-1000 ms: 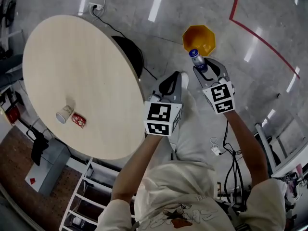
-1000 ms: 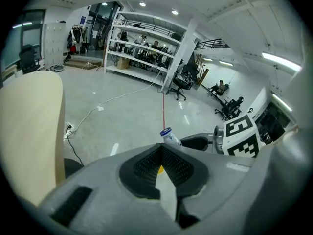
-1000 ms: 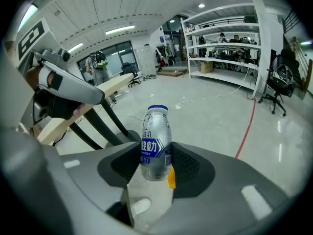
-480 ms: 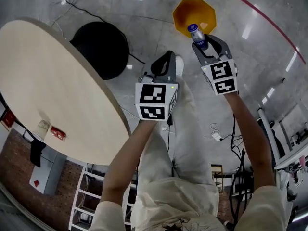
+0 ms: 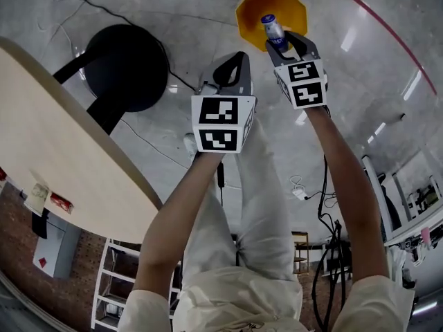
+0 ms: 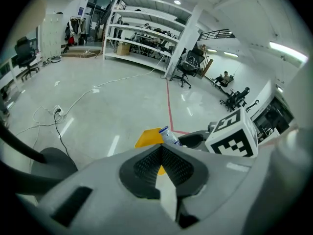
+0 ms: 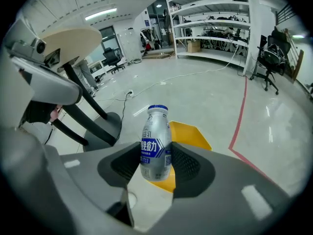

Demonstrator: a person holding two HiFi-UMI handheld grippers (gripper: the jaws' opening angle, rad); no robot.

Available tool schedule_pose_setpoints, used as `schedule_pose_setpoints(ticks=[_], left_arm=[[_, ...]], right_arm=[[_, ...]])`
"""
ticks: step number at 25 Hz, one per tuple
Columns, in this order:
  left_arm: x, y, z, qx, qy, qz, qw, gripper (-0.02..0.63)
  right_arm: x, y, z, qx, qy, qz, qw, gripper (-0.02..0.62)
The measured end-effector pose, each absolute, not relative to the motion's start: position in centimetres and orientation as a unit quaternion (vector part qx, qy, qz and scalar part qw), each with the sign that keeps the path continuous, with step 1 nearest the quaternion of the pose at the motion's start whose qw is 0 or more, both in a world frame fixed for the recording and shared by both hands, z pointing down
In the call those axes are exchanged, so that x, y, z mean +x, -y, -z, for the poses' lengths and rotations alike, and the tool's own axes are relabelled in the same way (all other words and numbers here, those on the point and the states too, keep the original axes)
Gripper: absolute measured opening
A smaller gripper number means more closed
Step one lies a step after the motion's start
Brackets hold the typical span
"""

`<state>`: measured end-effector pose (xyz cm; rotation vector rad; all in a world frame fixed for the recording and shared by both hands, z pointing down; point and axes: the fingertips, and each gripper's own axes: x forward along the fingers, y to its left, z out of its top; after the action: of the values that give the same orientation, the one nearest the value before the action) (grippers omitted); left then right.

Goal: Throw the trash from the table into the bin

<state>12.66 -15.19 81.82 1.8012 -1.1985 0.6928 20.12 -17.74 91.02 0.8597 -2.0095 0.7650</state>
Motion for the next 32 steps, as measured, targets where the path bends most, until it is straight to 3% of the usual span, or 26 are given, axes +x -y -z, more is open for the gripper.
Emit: schedule_pose_setpoints(ticks=[17,21,32], left_arm=[[11.6,13.2,-85.9,0.701,0.493,-0.279,0.432,0.005],[11.4,12.9,-85.5,0.702,0.490,-0.280,0.433,0.005],[12.9,12.7,-77.4,0.720,0.483,-0.267,0.420,0.005]], right_arm=[[22.1,18.5,-101.4,0.348,0.753,-0.335,0.446,0.204],[22.1,18.6,-101.0,0.355,0.752,-0.336,0.441,0.227],[22.4,17.1,-91.3,0.360,0.767,-0.327,0.418,0.198]])
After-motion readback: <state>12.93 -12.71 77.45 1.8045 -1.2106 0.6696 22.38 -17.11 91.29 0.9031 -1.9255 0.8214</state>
